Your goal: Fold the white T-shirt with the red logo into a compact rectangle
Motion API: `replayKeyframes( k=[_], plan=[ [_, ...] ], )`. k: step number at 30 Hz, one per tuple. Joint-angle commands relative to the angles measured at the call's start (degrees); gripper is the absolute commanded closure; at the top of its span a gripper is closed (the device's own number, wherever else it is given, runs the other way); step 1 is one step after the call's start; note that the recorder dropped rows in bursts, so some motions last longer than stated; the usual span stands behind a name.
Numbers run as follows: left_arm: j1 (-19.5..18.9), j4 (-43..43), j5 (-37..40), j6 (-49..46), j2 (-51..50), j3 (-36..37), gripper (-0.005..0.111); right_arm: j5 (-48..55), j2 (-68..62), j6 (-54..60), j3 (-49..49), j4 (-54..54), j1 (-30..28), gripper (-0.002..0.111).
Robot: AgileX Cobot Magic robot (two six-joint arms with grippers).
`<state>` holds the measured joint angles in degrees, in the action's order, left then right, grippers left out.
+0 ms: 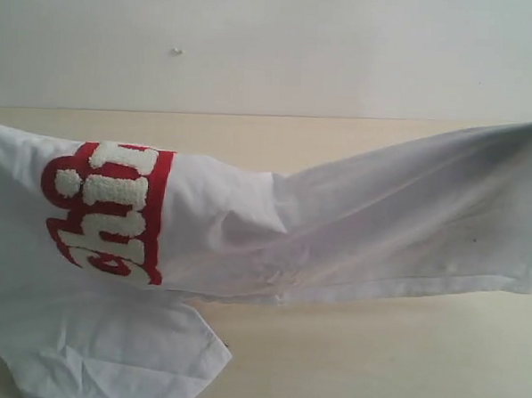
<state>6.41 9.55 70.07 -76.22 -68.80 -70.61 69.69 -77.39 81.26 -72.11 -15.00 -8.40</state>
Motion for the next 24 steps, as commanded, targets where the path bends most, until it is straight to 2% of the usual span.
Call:
replayKeyframes(
  k=[1,5,10,19,22,24],
  plan=[
    [0.5,2.7,-0.1,5.1,5.3,0.1,0.107,0.3,6.8,-1.1,2.6,-1.5,-0.3,0.108],
    [0.5,2.1,-0.1,8.7,9.0,1.9,0.107,0.3,12.1,-2.6,2.6,-0.3,-0.3,0.108],
    [-0.5,-6.9,-0.1,12.7,11.7,5.3,0.107,0.3,14.0,-8.1,2.6,8.4,-0.3,0.108],
    [-1.3,-3.9,-0.1,20.7,19.8,5.1,0.107,0.3,18.1,-7.6,2.6,-4.7,-0.3,0.108],
    [-0.8,-0.6,-0.1,22.9,22.5,5.1,0.107,0.3,19.4,-13.0,2.6,-0.8,4.5,0.108],
    [0.8,-1.6,-0.1,25.3,23.0,5.1,0.107,0.3,19.3,-16.5,2.8,3.9,6.9,0.108]
  ],
)
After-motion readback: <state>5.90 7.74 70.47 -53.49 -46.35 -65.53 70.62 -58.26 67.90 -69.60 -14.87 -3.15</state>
